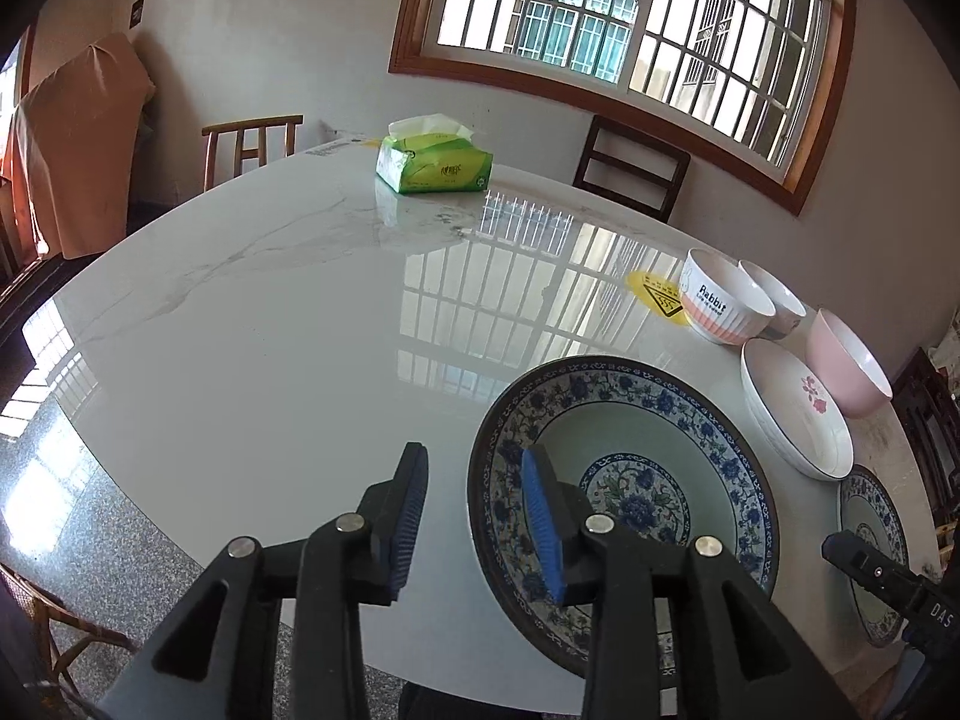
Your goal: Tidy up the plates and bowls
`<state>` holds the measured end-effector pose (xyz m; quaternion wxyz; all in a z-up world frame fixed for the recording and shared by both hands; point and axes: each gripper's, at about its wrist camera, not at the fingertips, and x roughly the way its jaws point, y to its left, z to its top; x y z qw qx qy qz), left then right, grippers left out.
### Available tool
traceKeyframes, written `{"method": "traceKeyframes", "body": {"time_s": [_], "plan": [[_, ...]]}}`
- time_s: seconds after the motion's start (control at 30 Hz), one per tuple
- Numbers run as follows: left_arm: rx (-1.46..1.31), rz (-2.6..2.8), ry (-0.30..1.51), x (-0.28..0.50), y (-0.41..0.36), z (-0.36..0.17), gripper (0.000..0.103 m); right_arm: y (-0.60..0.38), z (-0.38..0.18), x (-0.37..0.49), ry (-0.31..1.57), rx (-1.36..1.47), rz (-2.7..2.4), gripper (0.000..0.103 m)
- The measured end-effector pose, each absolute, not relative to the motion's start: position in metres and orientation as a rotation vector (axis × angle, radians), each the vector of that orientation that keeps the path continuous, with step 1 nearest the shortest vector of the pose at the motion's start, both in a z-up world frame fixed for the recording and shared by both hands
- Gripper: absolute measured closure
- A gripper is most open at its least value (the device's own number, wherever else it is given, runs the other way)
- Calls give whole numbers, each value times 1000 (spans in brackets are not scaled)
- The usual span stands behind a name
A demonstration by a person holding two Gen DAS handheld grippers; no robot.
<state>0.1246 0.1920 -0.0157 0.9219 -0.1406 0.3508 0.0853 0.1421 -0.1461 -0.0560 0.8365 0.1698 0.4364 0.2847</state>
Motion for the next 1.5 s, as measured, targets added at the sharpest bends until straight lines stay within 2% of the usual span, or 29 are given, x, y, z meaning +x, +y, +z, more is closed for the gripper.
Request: {"method": "traceKeyframes", "body": {"time_s": [0.03,0.1,0.13,0.33,0.57,0.77,1.17,1.23,1.27,1.3,1.47,1.5], "plan": [[-278,161,705,121,185,-9,65,-158,-49,137,897,373,603,66],[-262,97,696,117,165,3,54,-186,-36,127,849,397,593,64],[-255,54,700,117,152,8,52,-202,-29,122,827,400,574,61],[-221,-239,779,126,58,20,51,-297,-11,100,797,404,417,48],[-225,-391,946,161,-23,-5,51,-376,-29,95,850,427,286,48],[-314,-396,1066,185,-31,-33,51,-398,-55,107,888,503,309,48],[-388,-398,1150,195,-44,-50,51,-406,-81,131,928,638,422,48],[-369,-406,1164,195,-49,-54,57,-406,-83,132,932,658,447,48],[-337,-407,1167,195,-54,-54,75,-405,-83,131,933,662,454,48],[-286,-386,1173,194,-58,-54,84,-404,-83,132,937,664,459,51],[-288,-355,1150,190,-56,-52,84,-399,-86,133,944,612,439,70],[-284,-346,1143,188,-55,-51,83,-401,-87,132,948,608,426,79]]}}
